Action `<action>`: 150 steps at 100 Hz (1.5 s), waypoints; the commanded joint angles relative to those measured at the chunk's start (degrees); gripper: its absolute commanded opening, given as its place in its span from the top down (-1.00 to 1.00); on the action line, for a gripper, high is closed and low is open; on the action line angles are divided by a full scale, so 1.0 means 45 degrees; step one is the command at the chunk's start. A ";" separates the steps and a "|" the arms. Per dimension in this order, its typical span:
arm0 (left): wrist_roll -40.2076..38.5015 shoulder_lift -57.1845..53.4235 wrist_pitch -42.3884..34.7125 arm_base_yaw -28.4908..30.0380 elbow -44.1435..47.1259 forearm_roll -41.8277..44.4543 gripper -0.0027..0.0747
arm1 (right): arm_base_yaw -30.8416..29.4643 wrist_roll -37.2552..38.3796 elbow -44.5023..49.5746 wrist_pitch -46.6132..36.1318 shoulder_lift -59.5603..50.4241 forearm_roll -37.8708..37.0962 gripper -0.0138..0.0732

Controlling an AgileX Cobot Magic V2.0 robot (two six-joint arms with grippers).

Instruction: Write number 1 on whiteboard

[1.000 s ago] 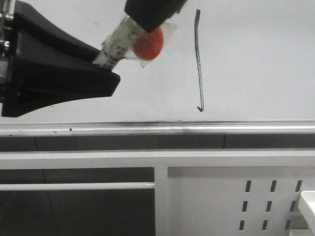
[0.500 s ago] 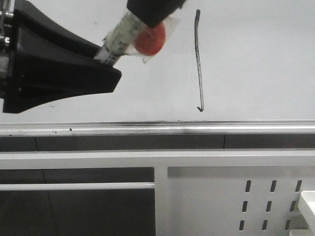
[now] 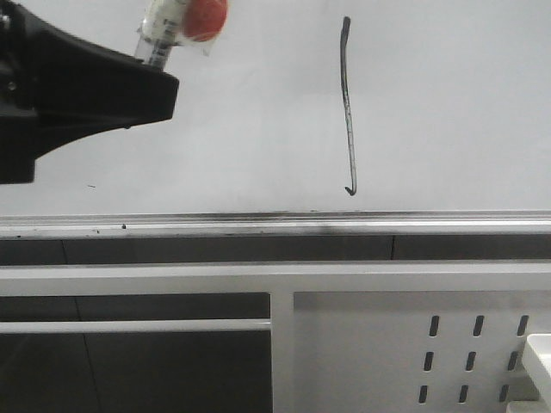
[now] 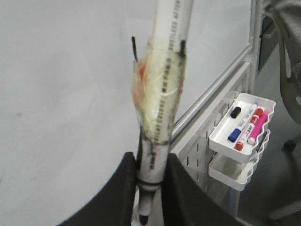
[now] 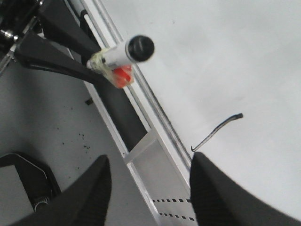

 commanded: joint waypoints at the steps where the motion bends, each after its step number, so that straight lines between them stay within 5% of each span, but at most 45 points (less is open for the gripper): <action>1: -0.0173 -0.0070 -0.2306 -0.0071 0.0397 -0.1897 0.98 | -0.0088 0.0569 -0.0380 -0.0305 -0.0963 -0.0515 0.10; 16: -0.0088 0.0597 -0.5414 -0.0071 0.2044 -0.4494 0.98 | -0.0088 0.0689 0.0200 -0.0205 -0.2492 -0.0638 0.86; 50: -0.0371 0.4819 -1.0825 -0.0071 0.2469 -0.6128 0.98 | -0.0088 0.1633 0.1961 -0.0322 -0.4476 -0.0966 0.84; 150: -0.0719 0.6370 -1.0824 -0.0094 0.0688 -0.7410 0.98 | -0.0088 0.1633 0.2101 -0.0959 -0.4329 -0.0997 0.84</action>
